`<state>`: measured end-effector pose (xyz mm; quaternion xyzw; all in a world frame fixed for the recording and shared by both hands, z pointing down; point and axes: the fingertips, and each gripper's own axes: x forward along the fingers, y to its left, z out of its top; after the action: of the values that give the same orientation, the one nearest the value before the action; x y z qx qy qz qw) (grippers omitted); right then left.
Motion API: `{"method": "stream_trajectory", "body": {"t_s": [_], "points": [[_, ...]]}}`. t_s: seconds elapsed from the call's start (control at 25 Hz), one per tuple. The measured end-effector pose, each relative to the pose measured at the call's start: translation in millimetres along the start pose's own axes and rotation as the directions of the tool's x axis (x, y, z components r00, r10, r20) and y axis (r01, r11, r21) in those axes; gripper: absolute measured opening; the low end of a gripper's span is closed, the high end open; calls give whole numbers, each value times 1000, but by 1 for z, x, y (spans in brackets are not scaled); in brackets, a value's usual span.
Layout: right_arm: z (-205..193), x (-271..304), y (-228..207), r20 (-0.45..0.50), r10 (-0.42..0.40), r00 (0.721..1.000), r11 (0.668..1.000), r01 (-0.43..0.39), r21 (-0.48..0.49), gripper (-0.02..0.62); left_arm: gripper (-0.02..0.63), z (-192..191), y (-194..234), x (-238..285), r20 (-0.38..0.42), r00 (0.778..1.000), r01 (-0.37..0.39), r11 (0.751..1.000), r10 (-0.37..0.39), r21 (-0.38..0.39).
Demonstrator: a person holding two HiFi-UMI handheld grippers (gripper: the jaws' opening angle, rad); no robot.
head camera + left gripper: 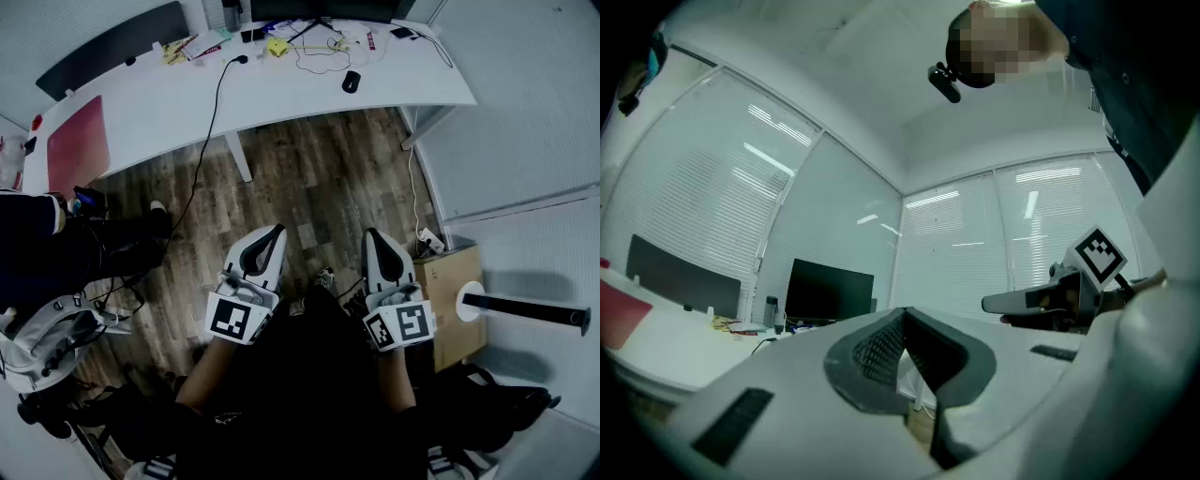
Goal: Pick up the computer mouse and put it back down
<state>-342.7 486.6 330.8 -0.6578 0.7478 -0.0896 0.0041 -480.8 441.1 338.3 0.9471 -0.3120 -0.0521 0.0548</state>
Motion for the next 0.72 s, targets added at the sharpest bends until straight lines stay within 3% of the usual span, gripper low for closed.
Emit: {"method": "stream_trajectory", "body": {"t_s": [0.44, 0.72], "points": [[1, -14, -72, -11, 17, 1000, 999, -16, 49, -2, 6, -10, -52, 57, -38, 999, 12, 998, -10, 56], [3, -12, -118, 0, 49, 999, 997, -49, 68, -2, 6, -22, -77, 92, -59, 998, -27, 997, 31, 68]]}}
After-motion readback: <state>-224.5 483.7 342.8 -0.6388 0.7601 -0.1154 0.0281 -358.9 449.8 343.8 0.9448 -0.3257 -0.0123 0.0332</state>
